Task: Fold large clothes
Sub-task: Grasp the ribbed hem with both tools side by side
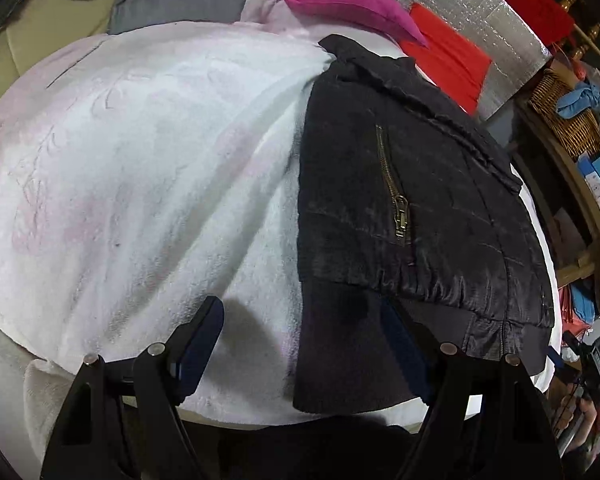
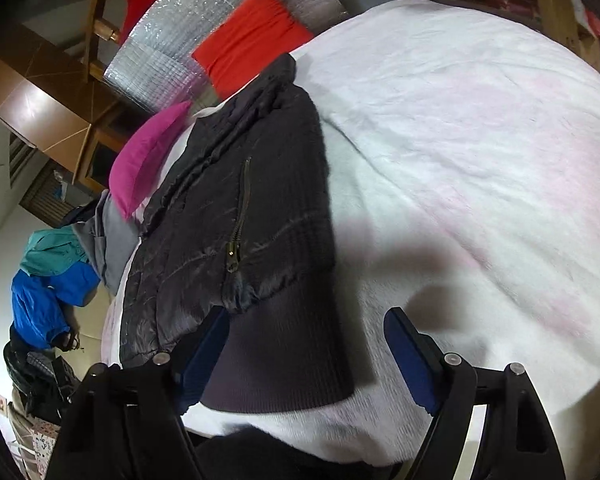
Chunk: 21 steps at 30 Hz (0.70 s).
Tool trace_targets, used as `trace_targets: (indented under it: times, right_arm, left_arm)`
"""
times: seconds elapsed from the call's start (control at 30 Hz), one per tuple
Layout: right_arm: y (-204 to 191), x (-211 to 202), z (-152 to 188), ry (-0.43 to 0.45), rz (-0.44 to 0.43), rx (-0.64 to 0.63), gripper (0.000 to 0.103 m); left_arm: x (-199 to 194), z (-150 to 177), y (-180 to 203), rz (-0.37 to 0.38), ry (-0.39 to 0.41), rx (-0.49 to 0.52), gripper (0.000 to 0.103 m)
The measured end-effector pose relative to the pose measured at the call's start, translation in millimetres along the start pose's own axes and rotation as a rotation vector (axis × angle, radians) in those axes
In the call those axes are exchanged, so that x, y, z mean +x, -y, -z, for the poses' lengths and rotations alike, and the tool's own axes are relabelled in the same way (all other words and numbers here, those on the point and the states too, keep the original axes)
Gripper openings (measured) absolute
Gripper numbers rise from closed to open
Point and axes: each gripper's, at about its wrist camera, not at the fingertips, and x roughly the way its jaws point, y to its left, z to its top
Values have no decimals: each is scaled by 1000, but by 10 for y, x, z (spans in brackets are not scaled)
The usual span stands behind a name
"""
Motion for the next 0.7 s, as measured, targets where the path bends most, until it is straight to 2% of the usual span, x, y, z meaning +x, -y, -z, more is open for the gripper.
trace_targets:
  times: [0.13, 0.3, 0.57, 0.7]
  right_arm:
    - [-31, 93, -19, -6, -5, 7, 76]
    - [-113, 201, 5, -36, -15, -16, 57]
    - [-152, 258, 10, -48, 7, -31, 56]
    - [-191, 261, 8, -64, 42, -45, 35]
  left_arm:
    - [68, 4, 5, -11, -18, 3, 81]
    - [68, -3, 64, -32, -13, 27, 81]
    - [126, -22, 173, -95, -20, 82, 81]
    - [146, -38, 218, -120, -20, 108, 81]
